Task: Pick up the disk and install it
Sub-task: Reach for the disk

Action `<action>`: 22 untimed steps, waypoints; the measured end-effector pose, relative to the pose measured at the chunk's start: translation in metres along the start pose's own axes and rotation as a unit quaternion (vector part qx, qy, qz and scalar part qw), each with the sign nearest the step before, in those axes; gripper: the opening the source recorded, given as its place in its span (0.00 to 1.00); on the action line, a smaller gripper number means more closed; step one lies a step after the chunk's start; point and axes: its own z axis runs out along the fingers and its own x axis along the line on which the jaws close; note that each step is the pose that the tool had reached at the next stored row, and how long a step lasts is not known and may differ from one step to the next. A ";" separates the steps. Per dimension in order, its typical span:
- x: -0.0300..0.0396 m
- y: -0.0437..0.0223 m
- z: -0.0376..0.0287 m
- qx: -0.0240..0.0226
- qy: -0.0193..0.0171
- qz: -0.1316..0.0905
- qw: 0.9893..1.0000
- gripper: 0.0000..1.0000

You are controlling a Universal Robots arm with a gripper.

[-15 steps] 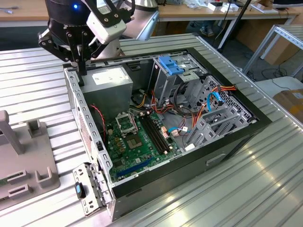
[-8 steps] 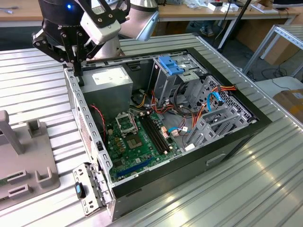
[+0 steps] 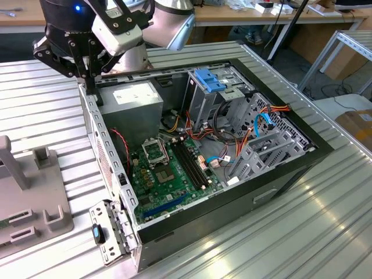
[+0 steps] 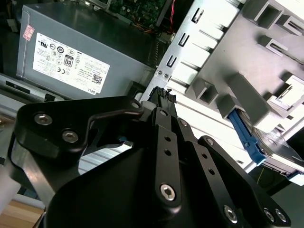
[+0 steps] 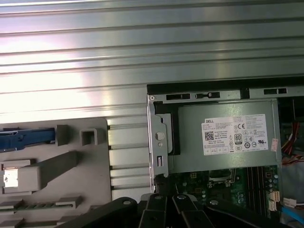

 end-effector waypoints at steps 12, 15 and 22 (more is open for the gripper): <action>0.0111 -0.0008 -0.0003 0.000 0.000 0.000 1.000 0.11; 0.0117 -0.0009 -0.0003 0.000 0.000 0.000 1.000 0.11; 0.0123 -0.0009 -0.0003 0.000 0.000 0.000 1.000 0.11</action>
